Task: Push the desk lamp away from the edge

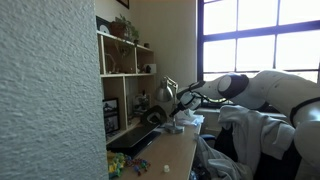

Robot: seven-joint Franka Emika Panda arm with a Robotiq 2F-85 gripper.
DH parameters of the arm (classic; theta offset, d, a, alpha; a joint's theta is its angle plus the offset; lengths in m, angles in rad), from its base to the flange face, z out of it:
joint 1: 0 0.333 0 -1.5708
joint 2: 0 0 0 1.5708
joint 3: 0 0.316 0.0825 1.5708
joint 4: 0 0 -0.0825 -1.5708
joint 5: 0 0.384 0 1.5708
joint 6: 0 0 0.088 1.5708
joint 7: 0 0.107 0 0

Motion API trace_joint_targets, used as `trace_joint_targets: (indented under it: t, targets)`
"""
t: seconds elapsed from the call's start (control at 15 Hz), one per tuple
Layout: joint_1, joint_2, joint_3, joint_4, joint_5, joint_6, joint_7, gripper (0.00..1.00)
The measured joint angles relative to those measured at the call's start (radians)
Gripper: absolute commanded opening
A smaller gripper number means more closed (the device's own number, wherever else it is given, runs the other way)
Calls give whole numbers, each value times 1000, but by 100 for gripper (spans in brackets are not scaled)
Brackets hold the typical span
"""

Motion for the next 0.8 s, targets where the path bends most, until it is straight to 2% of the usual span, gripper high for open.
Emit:
trace_joint_targets:
  t: [0.47, 0.8]
  targets:
    - [11, -36, -72, -27, -29, -1, 120, 100]
    - [6, -125, -135, -145, -55, -3, 210, 100]
